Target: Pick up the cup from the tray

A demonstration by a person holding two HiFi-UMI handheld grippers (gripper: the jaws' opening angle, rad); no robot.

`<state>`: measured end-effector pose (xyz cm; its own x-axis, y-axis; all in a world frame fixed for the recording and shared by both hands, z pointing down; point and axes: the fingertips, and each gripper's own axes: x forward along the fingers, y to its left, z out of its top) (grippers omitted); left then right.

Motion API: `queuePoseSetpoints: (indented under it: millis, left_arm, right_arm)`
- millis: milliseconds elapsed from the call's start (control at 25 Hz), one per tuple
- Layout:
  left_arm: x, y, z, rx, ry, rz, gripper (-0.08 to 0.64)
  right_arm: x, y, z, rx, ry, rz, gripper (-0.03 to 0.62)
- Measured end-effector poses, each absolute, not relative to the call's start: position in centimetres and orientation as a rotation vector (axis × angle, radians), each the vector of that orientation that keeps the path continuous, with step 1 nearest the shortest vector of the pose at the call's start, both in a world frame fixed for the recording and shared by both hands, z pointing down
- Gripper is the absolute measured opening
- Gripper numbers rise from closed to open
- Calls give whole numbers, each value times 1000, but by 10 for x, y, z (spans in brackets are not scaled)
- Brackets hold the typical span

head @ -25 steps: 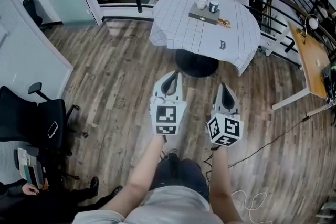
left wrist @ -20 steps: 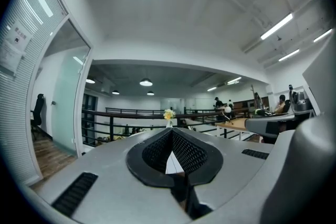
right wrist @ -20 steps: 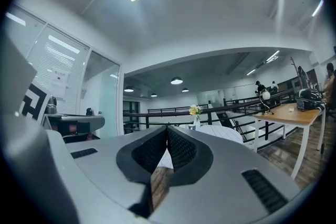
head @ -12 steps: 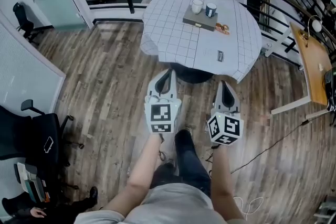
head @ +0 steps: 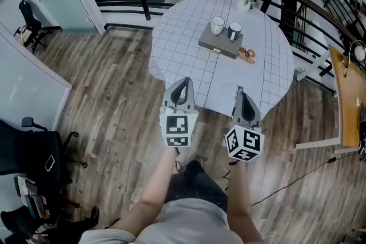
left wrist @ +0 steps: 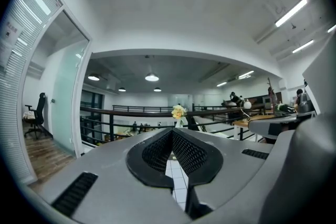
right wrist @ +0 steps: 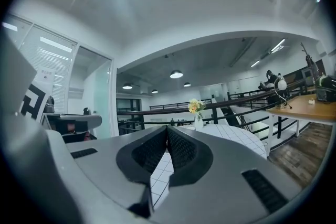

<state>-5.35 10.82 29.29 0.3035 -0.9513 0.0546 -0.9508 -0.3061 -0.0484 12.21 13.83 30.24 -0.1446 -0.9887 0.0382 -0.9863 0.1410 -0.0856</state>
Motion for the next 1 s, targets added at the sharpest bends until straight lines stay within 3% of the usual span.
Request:
queuePoseSetpoints:
  millis: [1000]
  left_arm:
    - [-27,-181,339,-2677,1758,-220,6]
  right_arm:
    - [138,-143,358,-2217,2295,-315,8]
